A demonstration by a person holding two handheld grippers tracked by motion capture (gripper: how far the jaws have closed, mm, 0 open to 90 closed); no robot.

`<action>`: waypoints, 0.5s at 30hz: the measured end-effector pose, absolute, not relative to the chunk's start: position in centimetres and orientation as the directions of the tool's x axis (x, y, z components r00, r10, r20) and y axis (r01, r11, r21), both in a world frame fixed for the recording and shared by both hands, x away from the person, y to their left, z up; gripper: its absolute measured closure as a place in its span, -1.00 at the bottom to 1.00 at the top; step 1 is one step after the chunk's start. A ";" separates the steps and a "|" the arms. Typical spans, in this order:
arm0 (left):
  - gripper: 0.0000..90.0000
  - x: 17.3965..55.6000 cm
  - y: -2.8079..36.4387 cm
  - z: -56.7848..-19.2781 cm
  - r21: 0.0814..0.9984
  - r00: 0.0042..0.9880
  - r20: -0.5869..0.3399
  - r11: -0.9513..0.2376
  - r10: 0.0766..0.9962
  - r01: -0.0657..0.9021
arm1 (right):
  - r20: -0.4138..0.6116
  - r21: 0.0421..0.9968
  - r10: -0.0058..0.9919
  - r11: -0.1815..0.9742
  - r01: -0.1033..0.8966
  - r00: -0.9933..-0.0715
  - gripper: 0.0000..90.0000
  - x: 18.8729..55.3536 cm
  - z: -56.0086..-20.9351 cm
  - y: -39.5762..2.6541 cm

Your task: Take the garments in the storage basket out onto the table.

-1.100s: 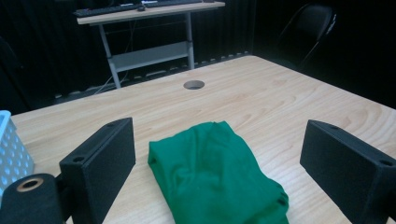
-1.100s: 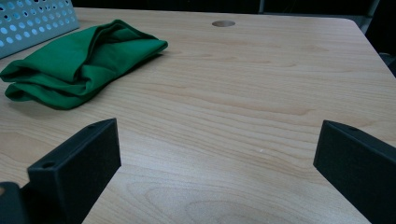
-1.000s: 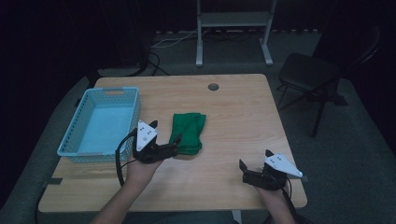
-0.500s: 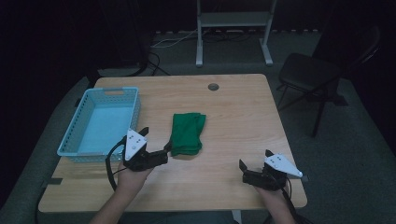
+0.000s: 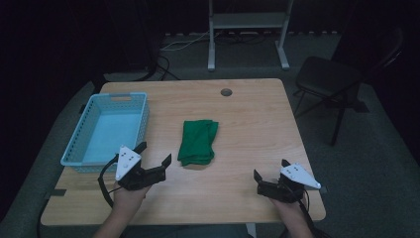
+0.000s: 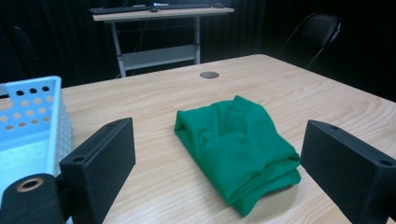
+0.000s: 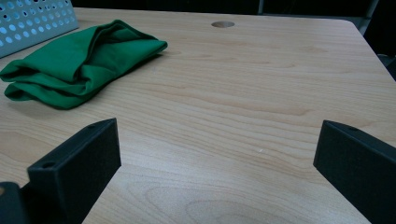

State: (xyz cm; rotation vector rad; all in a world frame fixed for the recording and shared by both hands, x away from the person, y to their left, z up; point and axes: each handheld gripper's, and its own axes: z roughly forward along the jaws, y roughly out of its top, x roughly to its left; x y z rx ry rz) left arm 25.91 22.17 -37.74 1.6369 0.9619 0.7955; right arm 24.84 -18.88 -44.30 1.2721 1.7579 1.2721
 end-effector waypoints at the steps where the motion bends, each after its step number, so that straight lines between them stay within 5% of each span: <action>1: -0.78 25.8 22.4 -37.7 0.967 0.459 0.041 -0.150 0.888 0.205 | 0.054 0.936 0.937 0.073 0.345 -0.346 -1.00 24.9 -44.3 -18.9; 15: -0.78 24.7 24.1 -38.1 0.969 0.426 0.047 -0.145 0.903 0.199 | 0.055 0.936 0.937 0.072 0.345 -0.344 -1.00 24.9 -44.3 -18.9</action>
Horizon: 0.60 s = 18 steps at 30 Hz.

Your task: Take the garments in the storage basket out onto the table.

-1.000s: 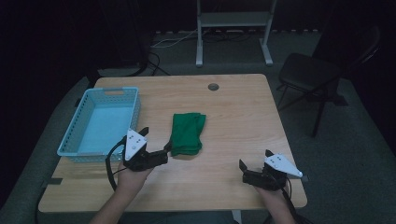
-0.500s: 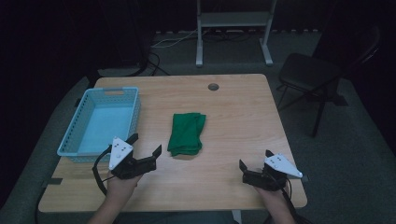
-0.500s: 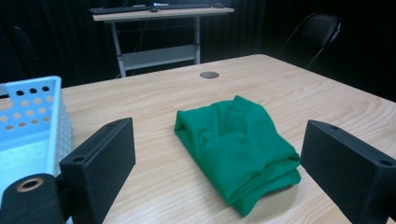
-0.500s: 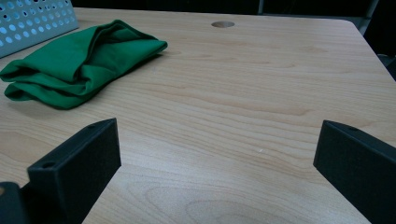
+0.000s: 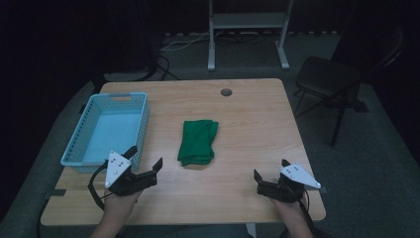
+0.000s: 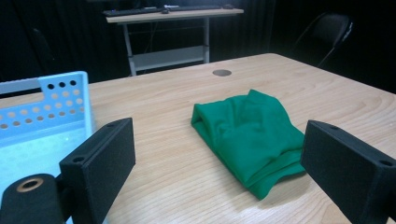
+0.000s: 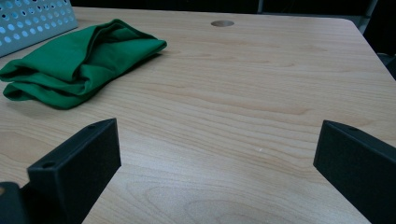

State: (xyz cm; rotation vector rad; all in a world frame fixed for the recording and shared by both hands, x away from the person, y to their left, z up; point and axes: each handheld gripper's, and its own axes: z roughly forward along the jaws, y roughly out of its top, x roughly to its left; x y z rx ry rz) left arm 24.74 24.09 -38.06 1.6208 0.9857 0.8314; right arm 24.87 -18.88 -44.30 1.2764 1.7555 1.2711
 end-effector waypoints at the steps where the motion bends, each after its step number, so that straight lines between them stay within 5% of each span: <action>1: -0.78 24.7 24.2 -38.1 0.969 0.422 0.046 -0.142 0.905 0.201 | 0.055 0.937 0.937 0.072 0.343 -0.345 -1.00 24.8 -44.3 -18.9; 18: -0.78 23.9 26.2 -38.8 0.970 0.384 0.043 -0.131 0.922 0.205 | 0.051 0.932 0.937 0.080 0.354 -0.345 -1.00 24.9 -44.3 -18.8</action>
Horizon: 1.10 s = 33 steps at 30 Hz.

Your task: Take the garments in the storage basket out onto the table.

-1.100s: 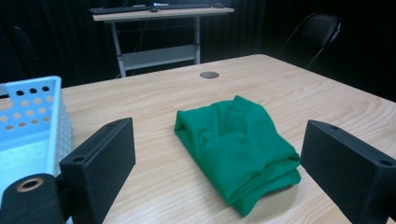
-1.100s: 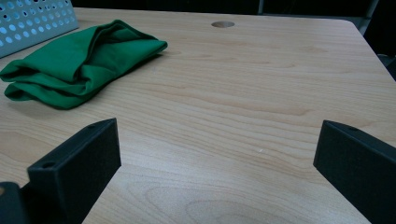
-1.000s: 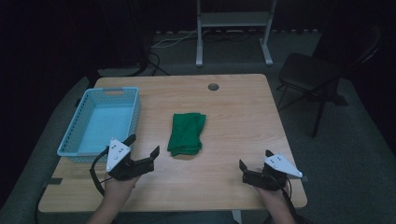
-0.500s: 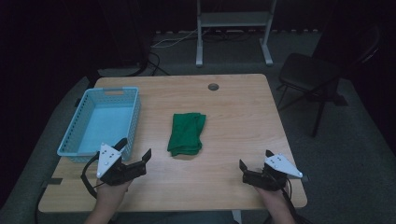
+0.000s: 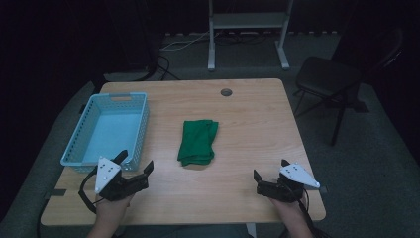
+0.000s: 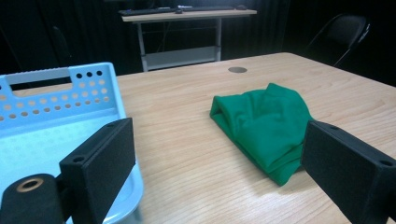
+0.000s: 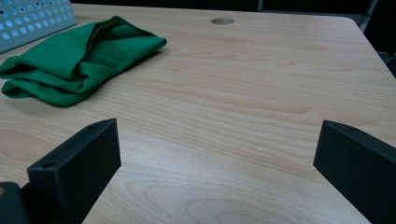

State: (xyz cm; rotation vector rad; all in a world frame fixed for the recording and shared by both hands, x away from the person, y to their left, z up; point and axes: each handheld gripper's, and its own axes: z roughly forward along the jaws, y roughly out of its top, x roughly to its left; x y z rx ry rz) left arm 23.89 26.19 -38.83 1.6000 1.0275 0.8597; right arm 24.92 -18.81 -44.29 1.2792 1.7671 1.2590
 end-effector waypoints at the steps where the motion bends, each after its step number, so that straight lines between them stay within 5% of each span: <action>1: -0.78 23.8 26.3 -38.8 0.971 0.383 0.039 -0.126 0.923 0.205 | 0.052 0.932 0.938 0.077 0.353 -0.343 -1.00 24.9 -44.3 -18.8; 33: -0.78 22.1 30.3 -39.7 0.971 0.292 0.051 -0.115 0.955 0.209 | 0.040 0.932 0.940 0.088 0.352 -0.340 -1.00 24.9 -44.3 -18.7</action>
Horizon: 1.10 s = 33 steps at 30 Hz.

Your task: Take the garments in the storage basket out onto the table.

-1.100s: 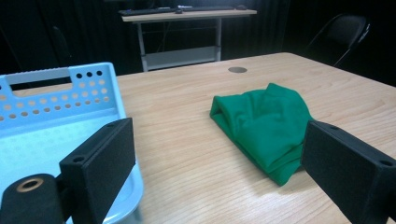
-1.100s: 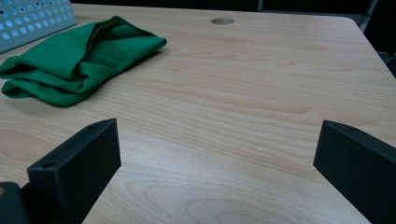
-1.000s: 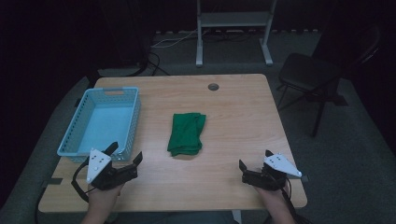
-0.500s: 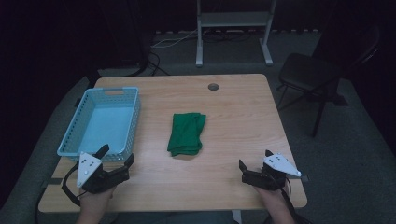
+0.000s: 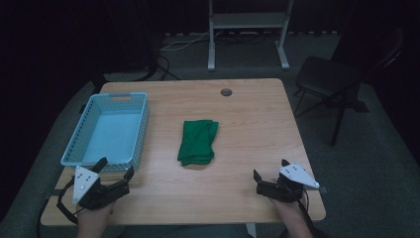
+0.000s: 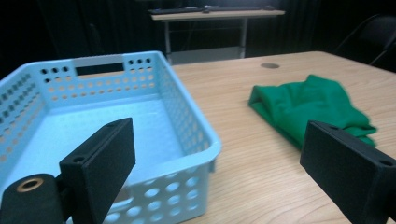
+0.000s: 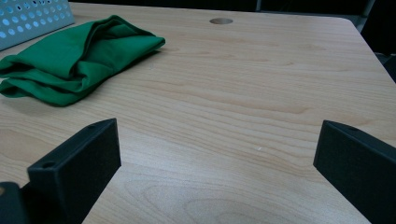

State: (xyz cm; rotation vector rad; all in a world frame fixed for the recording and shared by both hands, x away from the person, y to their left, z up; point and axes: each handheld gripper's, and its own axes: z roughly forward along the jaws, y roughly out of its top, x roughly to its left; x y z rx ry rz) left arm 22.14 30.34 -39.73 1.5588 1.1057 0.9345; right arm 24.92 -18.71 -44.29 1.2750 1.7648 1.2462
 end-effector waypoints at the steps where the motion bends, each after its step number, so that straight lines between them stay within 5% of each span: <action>1: -0.78 22.0 30.6 -39.9 0.971 0.282 0.049 -0.112 0.958 0.211 | 0.039 0.931 0.940 0.089 0.353 -0.339 -1.00 24.9 -44.3 -18.7; 33: -0.78 21.3 34.2 -42.9 0.953 0.171 0.039 -0.088 0.984 0.291 | 0.032 0.931 0.940 0.096 0.353 -0.340 -1.00 24.9 -44.3 -18.6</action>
